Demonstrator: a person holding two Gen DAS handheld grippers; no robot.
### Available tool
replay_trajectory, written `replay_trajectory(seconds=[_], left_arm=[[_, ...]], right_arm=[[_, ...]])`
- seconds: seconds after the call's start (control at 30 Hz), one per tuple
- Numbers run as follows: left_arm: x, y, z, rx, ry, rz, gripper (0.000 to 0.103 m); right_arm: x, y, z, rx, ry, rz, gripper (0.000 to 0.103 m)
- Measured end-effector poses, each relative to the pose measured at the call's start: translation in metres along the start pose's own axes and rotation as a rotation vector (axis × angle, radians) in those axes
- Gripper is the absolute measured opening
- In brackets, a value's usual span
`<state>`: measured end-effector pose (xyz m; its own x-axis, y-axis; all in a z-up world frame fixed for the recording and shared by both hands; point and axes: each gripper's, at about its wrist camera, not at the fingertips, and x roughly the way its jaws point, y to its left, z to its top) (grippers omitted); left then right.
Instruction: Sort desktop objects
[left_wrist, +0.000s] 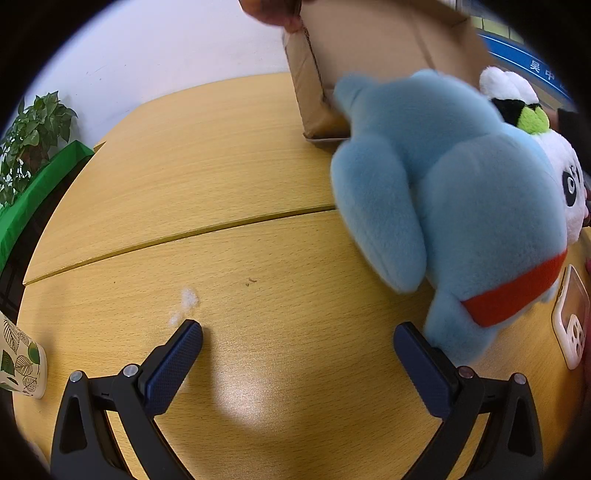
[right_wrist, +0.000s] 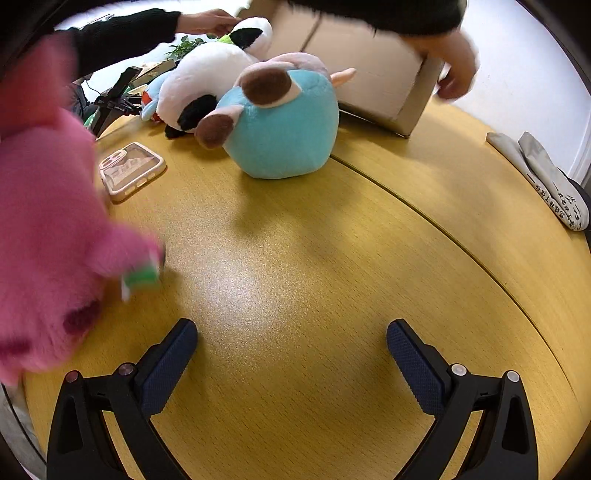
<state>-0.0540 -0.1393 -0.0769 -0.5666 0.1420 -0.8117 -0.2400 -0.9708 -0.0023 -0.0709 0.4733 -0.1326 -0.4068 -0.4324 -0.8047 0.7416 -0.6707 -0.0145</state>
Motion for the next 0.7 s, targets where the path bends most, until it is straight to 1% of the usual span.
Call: replay_trajectory(seconds=[0.7], left_arm=[[0.017,0.009,0.013,0.002,0.003,0.002,0.103]], right_arm=[[0.0,0.001,0.003,-0.001,-0.001,-0.003,0.103]])
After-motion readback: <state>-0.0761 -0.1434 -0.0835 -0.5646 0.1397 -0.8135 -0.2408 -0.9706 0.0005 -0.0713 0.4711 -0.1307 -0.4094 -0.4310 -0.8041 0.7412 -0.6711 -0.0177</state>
